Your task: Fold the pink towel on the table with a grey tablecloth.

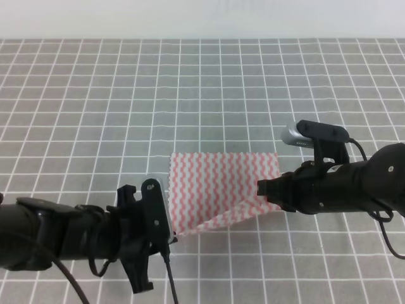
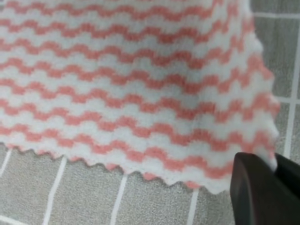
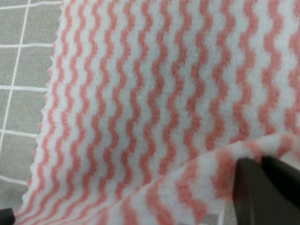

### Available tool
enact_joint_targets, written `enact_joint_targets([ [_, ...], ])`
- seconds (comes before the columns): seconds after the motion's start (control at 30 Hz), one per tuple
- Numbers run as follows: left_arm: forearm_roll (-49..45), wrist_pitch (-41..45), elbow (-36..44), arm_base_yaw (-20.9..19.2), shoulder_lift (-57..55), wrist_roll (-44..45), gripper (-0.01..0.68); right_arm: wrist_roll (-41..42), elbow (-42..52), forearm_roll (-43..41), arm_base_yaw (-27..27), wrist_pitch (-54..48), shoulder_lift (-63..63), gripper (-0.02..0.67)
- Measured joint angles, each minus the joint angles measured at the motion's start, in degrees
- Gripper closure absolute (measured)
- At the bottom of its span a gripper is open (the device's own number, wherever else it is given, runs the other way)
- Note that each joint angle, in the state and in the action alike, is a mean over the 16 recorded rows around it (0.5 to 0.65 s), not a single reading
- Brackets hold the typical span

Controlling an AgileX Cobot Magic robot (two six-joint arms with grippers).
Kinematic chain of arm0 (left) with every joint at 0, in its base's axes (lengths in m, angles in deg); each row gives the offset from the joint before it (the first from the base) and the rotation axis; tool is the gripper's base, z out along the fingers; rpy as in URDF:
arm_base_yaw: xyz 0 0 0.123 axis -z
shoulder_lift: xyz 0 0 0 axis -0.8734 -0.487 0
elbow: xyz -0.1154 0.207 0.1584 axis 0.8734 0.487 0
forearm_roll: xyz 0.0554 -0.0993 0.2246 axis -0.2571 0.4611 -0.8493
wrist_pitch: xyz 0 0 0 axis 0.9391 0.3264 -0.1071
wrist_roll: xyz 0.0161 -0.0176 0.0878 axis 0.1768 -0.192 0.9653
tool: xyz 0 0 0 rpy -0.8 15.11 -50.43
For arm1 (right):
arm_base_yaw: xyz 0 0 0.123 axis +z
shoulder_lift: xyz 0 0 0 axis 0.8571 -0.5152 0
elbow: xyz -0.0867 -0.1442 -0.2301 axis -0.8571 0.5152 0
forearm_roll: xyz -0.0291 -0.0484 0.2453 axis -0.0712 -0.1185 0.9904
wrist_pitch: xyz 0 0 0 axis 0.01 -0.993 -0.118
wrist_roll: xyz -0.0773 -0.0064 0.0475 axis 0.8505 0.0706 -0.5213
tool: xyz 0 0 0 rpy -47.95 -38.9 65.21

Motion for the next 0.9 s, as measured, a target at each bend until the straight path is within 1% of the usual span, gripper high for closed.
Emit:
enact_joint_targets([
  [0.07,1.04,-0.3,-0.3,0.0,-0.07,-0.96,0.654,-0.01,0.0,0.06,0.0,-0.08,0.0,0.664],
  [0.23,3.53,-1.49,-1.26,0.0,-0.18,-5.13,0.67,-0.08,-0.01,0.37,0.0,0.15,0.0,0.664],
  [0.57,5.93,-4.03,-4.11,0.0,-0.36,-15.68,0.674,-0.14,-0.85,1.08,-0.8,-0.2,-0.58,0.664],
  [0.9,5.94,-5.94,-8.68,0.0,-3.14,-23.24,0.675,0.06,-3.45,1.26,-2.01,-1.72,-2.92,0.664],
])
